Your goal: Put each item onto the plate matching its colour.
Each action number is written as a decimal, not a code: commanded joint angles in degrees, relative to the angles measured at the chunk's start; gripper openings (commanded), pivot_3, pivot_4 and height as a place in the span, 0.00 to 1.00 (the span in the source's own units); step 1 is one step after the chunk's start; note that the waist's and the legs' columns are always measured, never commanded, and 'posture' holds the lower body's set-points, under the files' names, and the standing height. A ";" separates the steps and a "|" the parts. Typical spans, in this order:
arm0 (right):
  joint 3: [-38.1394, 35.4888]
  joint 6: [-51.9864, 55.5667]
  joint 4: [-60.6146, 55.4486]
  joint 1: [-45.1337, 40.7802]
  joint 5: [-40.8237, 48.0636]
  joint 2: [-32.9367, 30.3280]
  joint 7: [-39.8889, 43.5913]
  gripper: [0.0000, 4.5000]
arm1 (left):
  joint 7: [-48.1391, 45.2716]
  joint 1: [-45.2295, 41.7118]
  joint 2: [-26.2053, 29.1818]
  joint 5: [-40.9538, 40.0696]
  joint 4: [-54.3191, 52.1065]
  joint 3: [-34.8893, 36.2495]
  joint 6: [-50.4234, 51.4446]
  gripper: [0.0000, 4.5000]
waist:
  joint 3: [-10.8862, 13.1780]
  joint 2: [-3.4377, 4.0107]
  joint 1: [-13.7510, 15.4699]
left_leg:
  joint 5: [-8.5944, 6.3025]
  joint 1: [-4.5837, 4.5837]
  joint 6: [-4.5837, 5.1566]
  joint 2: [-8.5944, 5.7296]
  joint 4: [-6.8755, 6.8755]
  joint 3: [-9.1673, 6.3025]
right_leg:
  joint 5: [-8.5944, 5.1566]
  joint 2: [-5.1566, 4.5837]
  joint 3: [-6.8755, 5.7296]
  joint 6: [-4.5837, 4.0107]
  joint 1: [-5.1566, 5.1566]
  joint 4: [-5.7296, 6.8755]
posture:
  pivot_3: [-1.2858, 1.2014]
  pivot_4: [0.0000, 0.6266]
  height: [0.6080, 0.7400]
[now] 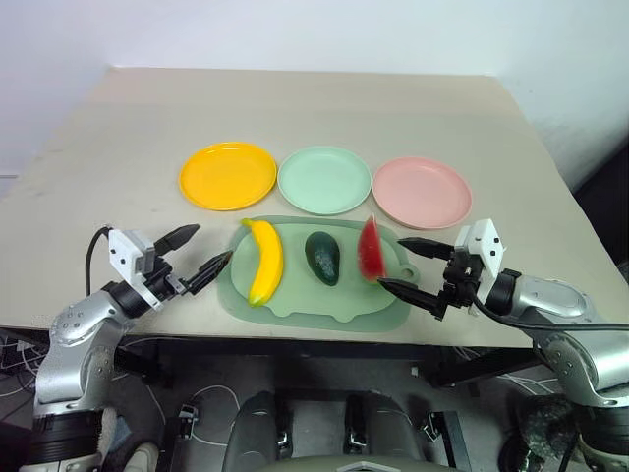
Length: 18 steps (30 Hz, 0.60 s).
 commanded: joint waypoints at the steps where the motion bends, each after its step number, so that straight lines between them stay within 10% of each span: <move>1: -0.34 -0.37 -2.73 -0.44 0.91 -0.43 0.27 1.00 | 0.19 0.66 0.02 -0.64 -2.68 0.89 -0.59 0.99 | 0.00 0.00 0.05 | 0.00 0.00 0.00 0.00 0.00 0.00 | 0.00 -0.01 0.00 0.00 0.00 0.00 | 0.52 0.24 0.66; 18: -1.40 7.16 -3.87 -3.10 3.40 -1.10 -4.39 1.00 | -1.89 -3.68 -0.49 0.87 -2.66 -4.24 -0.34 0.99 | 0.00 0.00 -0.02 | -0.04 0.00 0.06 -0.02 0.00 0.01 | 0.00 -0.02 0.00 0.00 0.01 -0.01 | 0.52 0.24 0.66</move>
